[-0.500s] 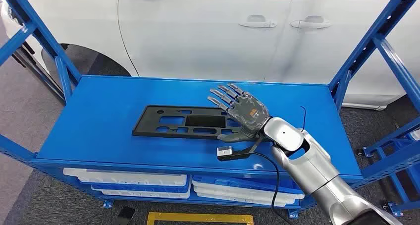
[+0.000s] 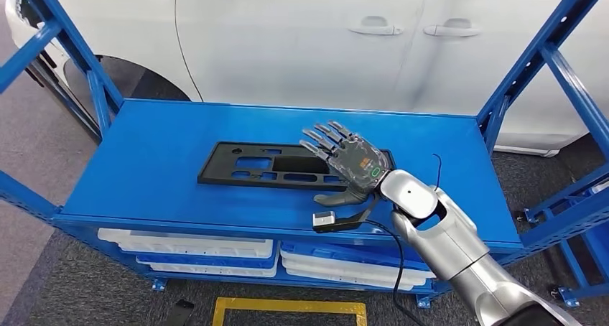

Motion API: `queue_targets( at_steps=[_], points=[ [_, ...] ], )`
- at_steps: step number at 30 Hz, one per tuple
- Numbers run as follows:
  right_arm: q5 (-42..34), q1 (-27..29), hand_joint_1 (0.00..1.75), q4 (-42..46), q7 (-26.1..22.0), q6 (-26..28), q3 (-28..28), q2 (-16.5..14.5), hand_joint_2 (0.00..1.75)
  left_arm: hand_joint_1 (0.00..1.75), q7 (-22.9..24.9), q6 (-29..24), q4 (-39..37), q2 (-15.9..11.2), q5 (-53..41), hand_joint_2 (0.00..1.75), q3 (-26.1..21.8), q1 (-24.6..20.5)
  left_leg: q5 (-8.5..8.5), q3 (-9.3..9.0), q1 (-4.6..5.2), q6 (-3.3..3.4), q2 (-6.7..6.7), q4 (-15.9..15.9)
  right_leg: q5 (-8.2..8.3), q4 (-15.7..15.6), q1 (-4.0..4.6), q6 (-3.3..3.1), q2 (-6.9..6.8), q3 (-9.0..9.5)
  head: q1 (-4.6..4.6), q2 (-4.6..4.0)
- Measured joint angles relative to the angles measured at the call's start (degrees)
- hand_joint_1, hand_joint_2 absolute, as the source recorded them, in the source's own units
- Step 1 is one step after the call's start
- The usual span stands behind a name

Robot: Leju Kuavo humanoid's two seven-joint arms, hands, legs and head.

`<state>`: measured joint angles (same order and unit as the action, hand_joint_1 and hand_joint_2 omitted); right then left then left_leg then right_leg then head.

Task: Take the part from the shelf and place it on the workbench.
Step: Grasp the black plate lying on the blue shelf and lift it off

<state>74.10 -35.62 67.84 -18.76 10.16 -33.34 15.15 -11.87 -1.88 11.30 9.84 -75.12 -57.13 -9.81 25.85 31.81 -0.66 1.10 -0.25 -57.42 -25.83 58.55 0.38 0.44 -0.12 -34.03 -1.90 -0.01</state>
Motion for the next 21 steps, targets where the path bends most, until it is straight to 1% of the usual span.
queue_targets(
  at_steps=[1, 2, 3, 4, 5, 6, 7, 8, 9, 10, 11, 12, 14, 15, 16, 17, 19, 20, 21],
  points=[
    [0.0, 0.0, 0.0, 0.0, 0.0, 0.0, 0.0, 0.0, 0.0, 0.0, 0.0, 0.0, 0.0, 0.0, 0.0, 0.0, 0.0, 0.0, -0.25, 0.04, -0.17, 0.32, 0.04, 0.2, -1.3, 2.0, -0.09, 0.32, 0.06, -0.93, 0.0, 0.0],
    [0.0, 0.0, 0.0, 0.0, 0.0, 0.0, 0.0, 0.0, 0.0, 0.0, 0.0, 0.1, 0.0, 0.0, 0.0, 0.0, 0.0, -0.1, -0.41, 0.16, -0.2, 0.51, 0.08, 0.3, -3.12, 5.2, -0.32, 0.62, 0.1, -2.41, 0.0, 0.0],
    [0.0, 0.1, 0.0, -0.1, 0.0, 0.0, 0.0, 0.0, 0.0, 0.0, 0.0, 0.1, 0.0, 0.0, 0.0, 0.0, 0.0, -0.1, -0.49, 0.33, -0.2, 0.62, 0.09, 0.3, -5.05, 9.2, -0.49, 0.89, 0.11, -4.3, 0.0, -0.01],
    [0.0, 0.2, 0.0, -0.2, 0.0, 0.0, 0.0, 0.0, 0.0, 0.0, 0.0, 0.2, 0.0, 0.0, 0.0, 0.0, 0.0, 0.0, -0.56, 0.47, -0.2, 0.65, 0.09, 0.3, -6.44, 13.0, -0.71, 1.12, 0.11, -6.08, 0.0, -0.01],
    [0.0, 0.3, 0.0, -0.3, 0.0, 0.0, 0.0, 0.0, 0.0, 0.0, 0.0, 0.3, 0.0, 0.0, 0.1, 0.0, -0.1, 0.1, -0.6, 0.55, -0.21, 0.64, 0.08, 0.2, -6.81, 15.3, -0.93, 1.31, 0.1, -7.14, 0.0, -0.01],
    [0.0, 0.4, 0.0, -0.4, 0.0, 0.0, 0.0, 0.0, 0.0, 0.0, 0.0, 0.4, 0.0, 0.0, 0.1, 0.0, -0.1, 0.2, -0.61, 0.59, -0.22, 0.61, 0.07, 0.2, -6.06, 15.3, -1.13, 1.44, 0.08, -7.13, 0.0, -0.01],
    [0.0, 0.4, 0.0, -0.5, 0.0, 0.0, 0.0, 0.0, 0.0, 0.0, -0.1, 0.5, 0.0, 0.0, 0.1, 0.0, -0.1, 0.3, -0.59, 0.58, -0.24, 0.53, 0.06, 0.1, -4.31, 13.0, -1.32, 1.5, 0.07, -6.01, 0.0, -0.01],
    [0.0, 0.3, 0.0, -0.5, 0.0, 0.0, 0.0, 0.0, 0.0, 0.0, -0.1, 0.5, 0.0, 0.0, 0.1, 0.0, -0.1, 0.3, -0.52, 0.55, -0.25, 0.4, 0.05, 0.0, -2.07, 8.9, -1.48, 1.49, 0.05, -4.02, 0.0, 0.0],
    [0.0, 0.2, 0.0, -0.5, 0.0, 0.0, 0.0, 0.0, 0.0, 0.0, -0.1, 0.6, 0.0, 0.0, 0.1, 0.0, -0.1, 0.2, -0.43, 0.61, -0.19, 0.18, 0.03, -0.2, -0.52, 4.9, -1.45, 1.4, 0.06, -2.03, 0.0, 0.0],
    [0.0, 0.1, 0.0, -0.5, 0.0, 0.0, 0.0, 0.0, 0.0, 0.0, -0.1, 0.6, 0.0, 0.0, 0.1, 0.0, -0.1, 0.2, -0.37, 0.76, -0.11, -0.11, 0.01, -0.3, 0.47, 1.8, -1.37, 1.2, 0.09, -0.62, -0.01, 0.0],
    [0.0, 0.1, 0.0, -0.5, 0.0, 0.0, 0.0, 0.0, 0.0, 0.0, -0.2, 0.6, 0.0, 0.0, 0.1, 0.0, -0.1, 0.2, -0.36, 0.93, -0.04, -0.43, 0.0, -0.4, 0.79, 0.0, -1.25, 0.97, 0.12, 0.08, -0.01, -0.01],
    [0.1, 0.1, 0.0, -0.5, 0.0, 0.0, 0.0, -0.1, 0.0, 0.0, -0.2, 0.6, 0.0, 0.0, 0.1, 0.0, -0.1, 0.2, -0.41, 1.11, 0.02, -0.75, -0.01, -0.5, 0.55, -0.4, -1.06, 0.7, 0.16, 0.11, -0.01, -0.01],
    [0.1, 0.1, 0.0, -0.5, 0.0, 0.0, 0.0, -0.1, 0.0, 0.0, -0.2, 0.6, 0.0, 0.0, 0.2, 0.0, -0.2, 0.2, -0.31, 1.27, -0.05, -1.4, -0.01, -0.5, 0.75, -0.7, -1.1, 0.01, 0.15, -0.07, 0.0, -0.01],
    [0.1, 0.0, 0.0, -0.5, 0.0, 0.0, 0.0, -0.1, 0.0, 0.0, -0.2, 0.6, 0.0, 0.0, 0.1, 0.0, -0.2, 0.2, 0.2, 1.53, -0.11, -1.69, 0.0, -1.1, 0.88, -0.9, -1.18, -0.4, 0.11, -0.01, -0.01, -0.01],
    [0.1, 0.0, 0.0, -0.5, 0.0, 0.0, 0.0, -0.2, 0.0, 0.0, -0.2, 0.5, 0.0, 0.0, 0.1, 0.0, -0.2, 0.2, 1.33, 2.27, -0.15, -1.93, 0.02, -2.8, 1.02, -1.1, -1.27, -0.79, 0.07, 0.05, -0.01, -0.01],
    [0.1, 0.0, 0.0, -0.5, 0.0, 0.0, 0.0, -0.3, 0.0, 0.0, -0.3, 0.4, 0.0, -0.1, 0.1, 0.0, -0.2, 0.2, 3.03, 3.62, -0.22, -2.09, 0.02, -5.8, 1.11, -1.2, -1.29, -1.1, 0.04, 0.09, -0.01, -0.01],
    [0.3, 0.1, 0.0, -0.5, 0.0, -0.1, 0.0, -0.5, 0.0, 0.0, -0.3, 0.3, 0.0, -0.1, 0.1, 0.0, -0.2, 0.2, 6.58, 7.29, -0.21, -2.35, 0.03, -13.7, 1.13, -1.2, -1.12, -1.39, 0.03, 0.02, -0.01, -0.01],
    [0.4, 0.1, 0.0, -0.5, 0.0, -0.1, 0.0, -0.5, 0.0, 0.0, -0.3, 0.3, 0.0, -0.1, 0.0, 0.0, -0.2, 0.3, 7.38, 8.67, -0.22, -2.43, 0.03, -16.6, 1.12, -1.2, -1.05, -1.43, 0.03, 0.01, -0.01, -0.01],
    [0.5, 0.2, 0.0, -0.6, 0.0, -0.1, 0.0, -0.5, 0.0, 0.0, -0.3, 0.3, 0.0, -0.1, 0.0, 0.0, -0.2, 0.4, 7.0, 9.07, -0.22, -2.45, 0.03, -17.3, 1.12, -1.1, -1.01, -1.43, 0.04, 0.0, -0.01, -0.01]
  ],
)
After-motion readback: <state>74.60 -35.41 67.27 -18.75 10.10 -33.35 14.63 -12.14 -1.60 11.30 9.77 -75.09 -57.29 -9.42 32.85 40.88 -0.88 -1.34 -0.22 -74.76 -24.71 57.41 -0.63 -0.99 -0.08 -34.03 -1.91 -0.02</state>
